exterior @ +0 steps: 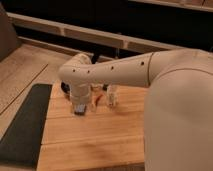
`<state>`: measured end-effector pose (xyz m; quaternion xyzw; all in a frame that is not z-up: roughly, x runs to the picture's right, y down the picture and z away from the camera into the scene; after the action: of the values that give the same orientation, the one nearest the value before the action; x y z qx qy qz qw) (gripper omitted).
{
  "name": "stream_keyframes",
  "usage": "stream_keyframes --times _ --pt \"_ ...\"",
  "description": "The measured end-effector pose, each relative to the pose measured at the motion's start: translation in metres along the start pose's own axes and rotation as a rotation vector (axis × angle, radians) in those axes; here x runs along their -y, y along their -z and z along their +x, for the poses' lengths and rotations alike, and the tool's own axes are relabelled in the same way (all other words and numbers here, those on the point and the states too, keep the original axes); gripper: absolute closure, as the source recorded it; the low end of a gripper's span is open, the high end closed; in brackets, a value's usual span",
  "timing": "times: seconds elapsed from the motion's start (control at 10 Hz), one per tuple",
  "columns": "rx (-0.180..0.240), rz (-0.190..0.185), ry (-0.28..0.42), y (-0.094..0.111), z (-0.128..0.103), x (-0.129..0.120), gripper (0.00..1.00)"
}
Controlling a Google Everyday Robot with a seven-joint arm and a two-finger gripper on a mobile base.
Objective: Knock the bottle over
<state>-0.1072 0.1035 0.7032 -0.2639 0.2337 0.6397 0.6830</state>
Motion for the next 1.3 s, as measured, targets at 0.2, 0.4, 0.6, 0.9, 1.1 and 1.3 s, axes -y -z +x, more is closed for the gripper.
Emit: stream_keyframes --times 0.2,0.4,0.6,0.9,1.1,1.3 --pt "0.000 0.000 0.000 0.0000 0.0000 0.0000 0.35" --pt "0.000 0.000 0.000 0.0000 0.0000 0.0000 0.35" --pt "0.000 0.000 0.000 0.0001 0.0000 0.0000 0.35" --pt "0.000 0.000 0.000 0.0002 0.0000 0.0000 0.35" --pt "0.000 0.000 0.000 0.0002 0.0000 0.0000 0.35" --pt "0.021 0.007 0.013 0.0014 -0.0043 0.0000 0.35"
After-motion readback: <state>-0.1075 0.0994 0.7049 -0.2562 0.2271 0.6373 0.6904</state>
